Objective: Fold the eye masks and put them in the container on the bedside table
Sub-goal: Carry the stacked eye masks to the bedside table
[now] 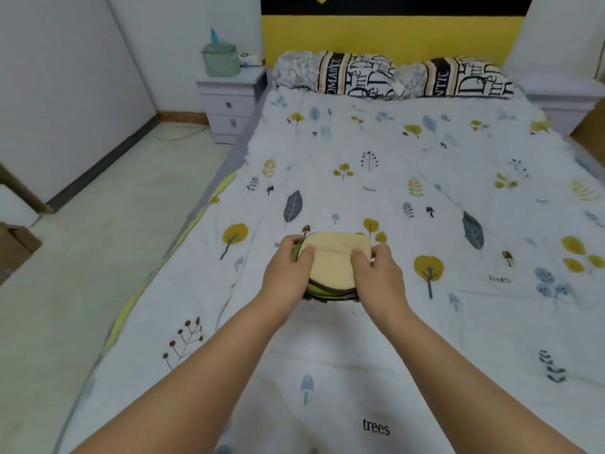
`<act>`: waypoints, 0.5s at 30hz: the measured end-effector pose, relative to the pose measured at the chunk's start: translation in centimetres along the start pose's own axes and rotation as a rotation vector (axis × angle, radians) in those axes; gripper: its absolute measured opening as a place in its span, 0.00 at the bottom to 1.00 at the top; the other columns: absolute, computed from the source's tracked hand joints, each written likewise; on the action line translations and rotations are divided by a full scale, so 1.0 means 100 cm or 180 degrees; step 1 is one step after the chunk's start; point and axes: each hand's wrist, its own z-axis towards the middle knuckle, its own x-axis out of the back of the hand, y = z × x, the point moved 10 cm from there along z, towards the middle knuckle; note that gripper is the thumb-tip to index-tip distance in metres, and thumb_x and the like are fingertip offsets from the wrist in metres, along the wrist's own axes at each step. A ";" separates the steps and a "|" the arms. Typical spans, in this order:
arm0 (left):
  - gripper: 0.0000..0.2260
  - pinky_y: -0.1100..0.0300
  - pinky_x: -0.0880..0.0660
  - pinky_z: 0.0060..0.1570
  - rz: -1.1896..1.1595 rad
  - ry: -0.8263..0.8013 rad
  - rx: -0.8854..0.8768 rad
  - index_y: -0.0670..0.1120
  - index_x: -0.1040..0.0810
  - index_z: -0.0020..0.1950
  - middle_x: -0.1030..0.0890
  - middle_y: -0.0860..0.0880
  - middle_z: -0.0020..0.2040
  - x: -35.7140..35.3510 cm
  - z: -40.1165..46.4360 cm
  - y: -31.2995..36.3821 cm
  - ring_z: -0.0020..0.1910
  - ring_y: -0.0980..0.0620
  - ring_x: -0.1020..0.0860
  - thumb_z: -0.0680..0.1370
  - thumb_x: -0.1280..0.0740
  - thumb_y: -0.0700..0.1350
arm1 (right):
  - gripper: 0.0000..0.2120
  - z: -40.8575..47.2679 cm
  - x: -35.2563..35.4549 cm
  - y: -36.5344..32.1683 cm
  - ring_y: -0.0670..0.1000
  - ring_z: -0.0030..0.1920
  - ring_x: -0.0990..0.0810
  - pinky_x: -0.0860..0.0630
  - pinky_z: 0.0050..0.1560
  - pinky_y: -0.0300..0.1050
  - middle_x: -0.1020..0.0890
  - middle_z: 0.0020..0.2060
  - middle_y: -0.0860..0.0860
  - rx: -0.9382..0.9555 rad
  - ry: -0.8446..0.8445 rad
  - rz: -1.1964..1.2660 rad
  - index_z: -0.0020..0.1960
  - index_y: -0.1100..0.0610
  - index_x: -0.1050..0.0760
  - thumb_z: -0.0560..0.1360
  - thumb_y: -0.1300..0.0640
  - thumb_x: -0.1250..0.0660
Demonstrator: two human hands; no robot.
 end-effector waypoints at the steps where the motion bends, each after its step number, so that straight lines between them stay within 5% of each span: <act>1: 0.12 0.54 0.22 0.33 0.0008 0.0016 -0.0005 0.52 0.30 0.60 0.25 0.47 0.53 0.005 -0.004 0.015 0.49 0.44 0.23 0.78 0.43 0.48 | 0.08 -0.002 0.005 -0.016 0.54 0.41 0.24 0.23 0.44 0.55 0.26 0.37 0.49 0.0026 -0.0016 -0.0005 0.49 0.56 0.34 0.77 0.51 0.44; 4: 0.12 0.51 0.21 0.38 0.0019 0.0062 -0.0056 0.52 0.30 0.61 0.25 0.47 0.52 0.022 -0.016 0.058 0.51 0.43 0.23 0.78 0.43 0.48 | 0.08 -0.009 0.020 -0.062 0.54 0.41 0.24 0.24 0.44 0.56 0.26 0.37 0.49 0.0076 -0.0050 -0.0062 0.48 0.57 0.35 0.77 0.52 0.43; 10: 0.08 0.57 0.23 0.30 -0.0128 0.0166 -0.0107 0.55 0.30 0.56 0.25 0.53 0.46 0.058 -0.046 0.136 0.47 0.44 0.22 0.78 0.43 0.49 | 0.08 -0.024 0.044 -0.151 0.52 0.37 0.27 0.25 0.41 0.54 0.28 0.36 0.50 0.0172 -0.0182 0.0004 0.46 0.57 0.36 0.76 0.52 0.42; 15: 0.10 0.59 0.26 0.27 -0.0314 0.0399 -0.0103 0.55 0.29 0.57 0.23 0.47 0.53 0.097 -0.074 0.183 0.49 0.39 0.21 0.77 0.43 0.49 | 0.09 -0.040 0.049 -0.216 0.48 0.33 0.30 0.31 0.35 0.47 0.30 0.34 0.48 0.0463 -0.0282 -0.0090 0.47 0.57 0.36 0.76 0.51 0.43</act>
